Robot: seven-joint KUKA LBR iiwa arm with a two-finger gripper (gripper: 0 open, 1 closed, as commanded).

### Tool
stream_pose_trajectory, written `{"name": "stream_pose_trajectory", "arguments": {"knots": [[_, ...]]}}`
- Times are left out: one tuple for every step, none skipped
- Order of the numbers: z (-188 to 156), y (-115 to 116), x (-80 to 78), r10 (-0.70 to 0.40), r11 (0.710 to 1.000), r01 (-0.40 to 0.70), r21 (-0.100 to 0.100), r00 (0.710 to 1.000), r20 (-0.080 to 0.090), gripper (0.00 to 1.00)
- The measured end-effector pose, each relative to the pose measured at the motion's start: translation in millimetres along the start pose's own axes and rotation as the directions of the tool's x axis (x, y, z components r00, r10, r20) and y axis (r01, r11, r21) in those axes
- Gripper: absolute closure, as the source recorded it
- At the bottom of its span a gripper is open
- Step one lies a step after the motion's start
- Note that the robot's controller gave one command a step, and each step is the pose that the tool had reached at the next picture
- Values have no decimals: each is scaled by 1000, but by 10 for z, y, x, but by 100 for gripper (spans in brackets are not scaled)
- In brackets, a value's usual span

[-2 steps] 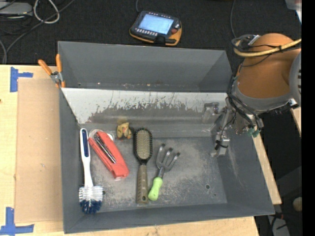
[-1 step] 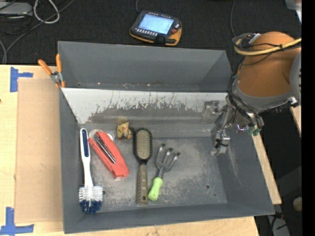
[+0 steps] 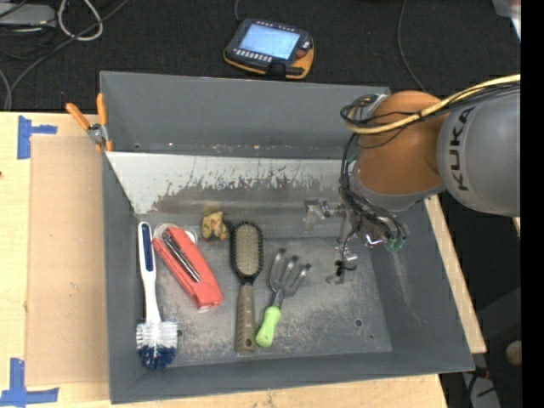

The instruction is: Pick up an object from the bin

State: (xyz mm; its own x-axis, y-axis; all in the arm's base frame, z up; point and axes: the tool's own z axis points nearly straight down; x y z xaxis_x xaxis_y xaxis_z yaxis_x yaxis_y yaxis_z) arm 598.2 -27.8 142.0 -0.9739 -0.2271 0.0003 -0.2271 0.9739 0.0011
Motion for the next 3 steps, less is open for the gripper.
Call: {"name": "stream_pose_trajectory", "arguments": {"knots": [[-173, 463, 199, -181, 984, 181, 1, 984, 1, 0], [43, 644, 75, -339, 941, 339, -3, 941, -2, 0], [739, 642, 197, -654, 757, 654, -2, 757, -2, 0]]}}
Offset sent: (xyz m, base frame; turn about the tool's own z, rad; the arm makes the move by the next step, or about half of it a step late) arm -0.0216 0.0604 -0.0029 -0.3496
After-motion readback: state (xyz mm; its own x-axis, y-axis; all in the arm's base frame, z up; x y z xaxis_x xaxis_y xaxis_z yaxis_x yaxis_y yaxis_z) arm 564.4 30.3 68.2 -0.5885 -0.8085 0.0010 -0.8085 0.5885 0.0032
